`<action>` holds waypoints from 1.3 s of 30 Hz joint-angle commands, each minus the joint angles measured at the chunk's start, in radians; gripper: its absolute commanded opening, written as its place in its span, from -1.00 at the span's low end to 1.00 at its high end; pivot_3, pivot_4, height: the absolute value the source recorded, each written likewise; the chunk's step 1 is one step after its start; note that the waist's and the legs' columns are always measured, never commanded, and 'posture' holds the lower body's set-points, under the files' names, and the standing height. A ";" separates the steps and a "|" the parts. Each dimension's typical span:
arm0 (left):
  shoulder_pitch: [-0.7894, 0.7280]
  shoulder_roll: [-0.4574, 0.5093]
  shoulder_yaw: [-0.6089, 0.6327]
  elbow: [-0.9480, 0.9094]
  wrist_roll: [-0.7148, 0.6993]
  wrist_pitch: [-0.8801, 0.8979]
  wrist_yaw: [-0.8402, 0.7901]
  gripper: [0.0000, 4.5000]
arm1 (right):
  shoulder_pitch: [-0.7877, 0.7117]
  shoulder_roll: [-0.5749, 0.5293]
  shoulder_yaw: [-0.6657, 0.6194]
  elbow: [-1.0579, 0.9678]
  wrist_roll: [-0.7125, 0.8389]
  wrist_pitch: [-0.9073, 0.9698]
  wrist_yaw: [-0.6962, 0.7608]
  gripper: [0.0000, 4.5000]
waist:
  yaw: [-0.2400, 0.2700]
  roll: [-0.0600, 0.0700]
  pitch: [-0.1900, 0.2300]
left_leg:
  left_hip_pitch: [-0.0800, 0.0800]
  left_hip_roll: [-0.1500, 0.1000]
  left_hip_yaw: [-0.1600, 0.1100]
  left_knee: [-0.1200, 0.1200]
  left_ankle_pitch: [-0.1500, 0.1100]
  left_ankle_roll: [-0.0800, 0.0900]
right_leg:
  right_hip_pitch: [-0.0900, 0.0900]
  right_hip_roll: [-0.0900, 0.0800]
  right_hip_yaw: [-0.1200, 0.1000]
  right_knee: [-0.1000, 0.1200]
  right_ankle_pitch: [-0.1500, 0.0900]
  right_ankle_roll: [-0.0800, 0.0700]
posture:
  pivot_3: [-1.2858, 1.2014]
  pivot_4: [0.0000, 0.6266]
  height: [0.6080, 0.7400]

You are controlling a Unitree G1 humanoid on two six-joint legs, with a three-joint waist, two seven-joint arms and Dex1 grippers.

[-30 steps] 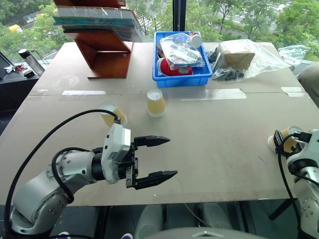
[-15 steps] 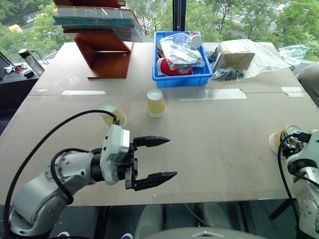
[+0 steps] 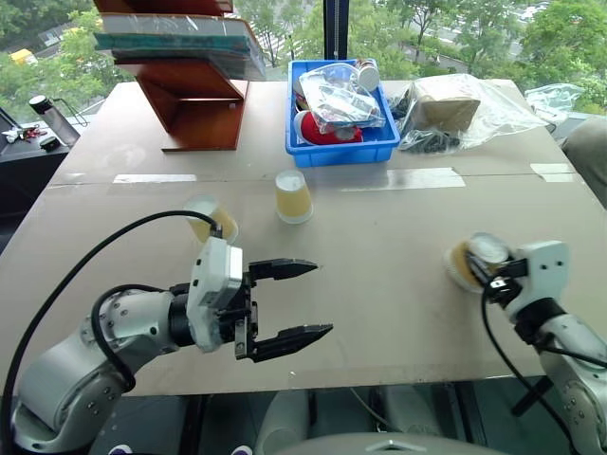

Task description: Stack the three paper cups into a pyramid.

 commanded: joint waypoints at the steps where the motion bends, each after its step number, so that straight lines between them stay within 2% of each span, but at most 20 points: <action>1: 0.031 0.003 0.041 -0.003 0.000 -0.020 -0.014 1.00 | -0.007 -0.069 0.091 -0.065 0.033 -0.024 0.129 -0.13 | 0.004 -0.001 0.000 | 0.000 0.000 0.000 0.000 0.000 0.000 | 0.000 0.000 0.000 0.000 0.000 0.000 | 0.03 -0.52 1.00; 7: 0.063 0.012 0.074 -0.013 -0.001 -0.016 -0.011 1.00 | -0.067 -0.109 0.166 0.027 -0.002 -0.090 0.208 -0.13 | 0.005 -0.004 0.001 | -0.001 -0.001 0.000 0.001 0.000 0.001 | 0.001 -0.002 -0.001 -0.001 0.000 0.000 | 0.03 -0.52 1.00; 19: 0.134 0.007 0.131 -0.084 -0.034 0.005 0.057 1.00 | -0.085 -0.092 0.151 0.156 -0.020 -0.189 0.244 -0.13 | 0.005 -0.004 0.000 | 0.000 0.000 0.000 0.001 0.000 0.000 | 0.001 -0.002 -0.001 0.000 0.000 0.000 | 0.03 -0.52 1.00; 21: 0.138 0.006 0.129 -0.089 -0.035 0.005 0.062 1.00 | -0.084 -0.094 0.151 0.172 -0.019 -0.204 0.256 0.31 | 0.005 -0.004 0.000 | 0.000 -0.001 0.000 0.001 0.000 0.000 | 0.001 -0.002 -0.001 0.000 0.000 0.000 | 0.03 -0.52 1.00; 22: 0.138 0.007 0.129 -0.090 -0.036 0.005 0.065 1.00 | -0.081 -0.096 0.152 0.177 -0.020 -0.211 0.263 0.44 | 0.005 -0.004 0.000 | 0.000 -0.001 0.000 0.001 0.000 0.000 | 0.001 -0.002 -0.001 0.000 0.000 0.000 | 0.03 -0.52 1.00; 24: 0.139 0.008 0.128 -0.093 -0.040 0.006 0.071 1.00 | -0.074 -0.101 0.153 0.174 -0.022 -0.218 0.269 0.86 | 0.007 -0.004 0.000 | 0.000 -0.001 0.000 0.001 0.000 0.000 | 0.001 -0.002 -0.002 0.000 0.000 0.000 | 0.03 -0.52 1.00; 25: 0.138 0.009 0.128 -0.093 -0.042 0.007 0.074 1.00 | -0.071 -0.102 0.151 0.165 -0.023 -0.217 0.266 0.97 | 0.007 -0.004 0.000 | 0.000 -0.001 0.000 0.001 0.000 0.000 | 0.001 -0.002 -0.002 0.000 0.000 0.000 | 0.03 -0.52 1.00; 34: 0.127 -0.009 0.123 -0.048 -0.038 0.023 0.115 1.00 | 0.009 -0.140 0.084 -0.005 0.046 -0.212 0.295 0.97 | 0.008 -0.004 0.001 | -0.001 -0.001 -0.001 0.001 0.000 0.000 | 0.000 -0.002 -0.002 0.000 0.000 0.000 | 0.03 -0.52 1.00; 39: 0.155 -0.051 0.091 0.003 0.054 -0.009 0.134 1.00 | 0.036 -0.176 0.012 -0.051 0.162 -0.183 0.340 0.97 | 0.004 -0.004 0.000 | 0.000 -0.001 0.000 0.001 0.000 0.001 | 0.001 -0.002 -0.001 0.000 0.000 0.000 | 0.03 -0.52 1.00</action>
